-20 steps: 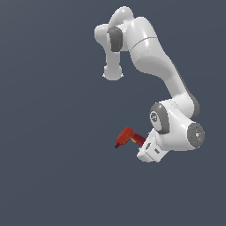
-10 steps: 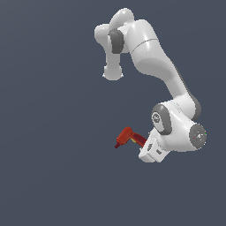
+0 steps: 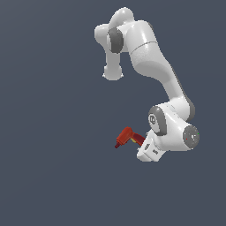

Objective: Pick up the object and move it to a goal position.

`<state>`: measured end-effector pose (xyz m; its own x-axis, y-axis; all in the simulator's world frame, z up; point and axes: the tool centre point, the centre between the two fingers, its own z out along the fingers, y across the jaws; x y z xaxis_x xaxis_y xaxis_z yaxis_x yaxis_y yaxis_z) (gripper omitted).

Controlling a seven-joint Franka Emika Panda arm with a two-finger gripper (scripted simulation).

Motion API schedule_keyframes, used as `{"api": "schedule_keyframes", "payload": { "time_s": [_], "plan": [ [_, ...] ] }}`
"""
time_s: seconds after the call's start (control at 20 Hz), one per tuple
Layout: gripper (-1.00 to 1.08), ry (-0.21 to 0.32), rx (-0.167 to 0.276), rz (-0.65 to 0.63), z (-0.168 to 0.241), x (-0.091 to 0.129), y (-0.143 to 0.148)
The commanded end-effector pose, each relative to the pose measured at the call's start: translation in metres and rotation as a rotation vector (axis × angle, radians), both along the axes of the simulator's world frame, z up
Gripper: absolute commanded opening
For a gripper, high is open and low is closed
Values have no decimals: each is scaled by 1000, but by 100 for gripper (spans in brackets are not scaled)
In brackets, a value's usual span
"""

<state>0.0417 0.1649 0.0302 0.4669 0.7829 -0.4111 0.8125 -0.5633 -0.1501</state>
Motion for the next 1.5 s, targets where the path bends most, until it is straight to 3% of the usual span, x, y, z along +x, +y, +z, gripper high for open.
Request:
{"api": "schedule_keyframes", "payload": {
  "time_s": [0.0,0.25,0.3,1.45],
  "plan": [
    [108,0,0,0,-4,-2,-1],
    [108,0,0,1,-8,-2,-2],
    [-100,0,0,1,-8,-2,-2],
    [-100,-19,9,35,5,-4,-13]
  ]
}}
